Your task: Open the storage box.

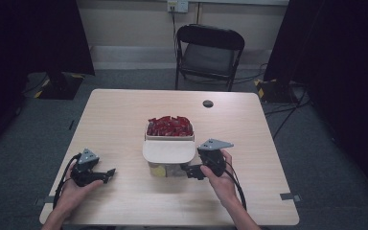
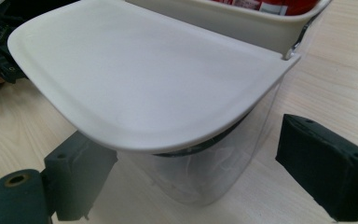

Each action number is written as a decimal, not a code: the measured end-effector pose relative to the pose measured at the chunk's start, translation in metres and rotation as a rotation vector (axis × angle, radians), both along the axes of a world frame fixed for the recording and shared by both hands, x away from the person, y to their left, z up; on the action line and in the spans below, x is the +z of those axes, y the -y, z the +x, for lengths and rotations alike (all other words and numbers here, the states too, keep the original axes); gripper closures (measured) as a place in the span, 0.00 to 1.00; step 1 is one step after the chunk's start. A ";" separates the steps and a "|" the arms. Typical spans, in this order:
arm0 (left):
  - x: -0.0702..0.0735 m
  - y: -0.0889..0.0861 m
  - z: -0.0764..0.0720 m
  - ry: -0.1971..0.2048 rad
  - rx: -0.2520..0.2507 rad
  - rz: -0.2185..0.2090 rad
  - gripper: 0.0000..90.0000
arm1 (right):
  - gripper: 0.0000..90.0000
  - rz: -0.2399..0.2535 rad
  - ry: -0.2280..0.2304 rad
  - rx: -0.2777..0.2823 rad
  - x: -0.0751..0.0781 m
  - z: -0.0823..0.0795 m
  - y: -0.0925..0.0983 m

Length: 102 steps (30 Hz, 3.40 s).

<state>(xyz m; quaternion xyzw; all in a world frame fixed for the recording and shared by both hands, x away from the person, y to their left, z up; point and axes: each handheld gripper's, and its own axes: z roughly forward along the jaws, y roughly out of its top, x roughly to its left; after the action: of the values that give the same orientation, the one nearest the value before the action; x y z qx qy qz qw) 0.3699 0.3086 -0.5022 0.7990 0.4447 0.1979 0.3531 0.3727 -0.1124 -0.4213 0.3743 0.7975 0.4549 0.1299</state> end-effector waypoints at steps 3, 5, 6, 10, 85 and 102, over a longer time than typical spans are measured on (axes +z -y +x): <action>0.000 0.000 0.000 0.001 0.001 0.000 0.17 | 0.13 0.001 0.001 -0.001 0.002 0.001 -0.001; 0.000 0.000 0.000 0.001 0.001 0.001 0.17 | 0.13 0.005 0.001 0.000 0.003 0.002 -0.002; 0.000 0.000 0.000 0.000 0.000 0.000 0.17 | 0.13 0.006 0.004 0.001 0.004 0.002 -0.002; 0.000 0.000 0.000 0.001 0.001 0.001 0.17 | 0.13 0.008 0.006 0.004 0.007 0.004 -0.003; 0.000 0.001 0.001 -0.006 0.003 -0.008 0.16 | 0.14 0.066 0.000 -0.035 0.026 0.067 0.004; 0.003 0.002 0.000 -0.018 -0.013 0.012 0.19 | 0.13 0.081 0.003 -0.049 0.025 0.071 0.004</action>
<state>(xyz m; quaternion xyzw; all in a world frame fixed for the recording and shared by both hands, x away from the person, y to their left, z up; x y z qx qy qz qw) 0.3704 0.3064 -0.4991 0.8058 0.4412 0.1913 0.3456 0.4437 -0.1159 -0.3966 0.3981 0.7688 0.4842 0.1269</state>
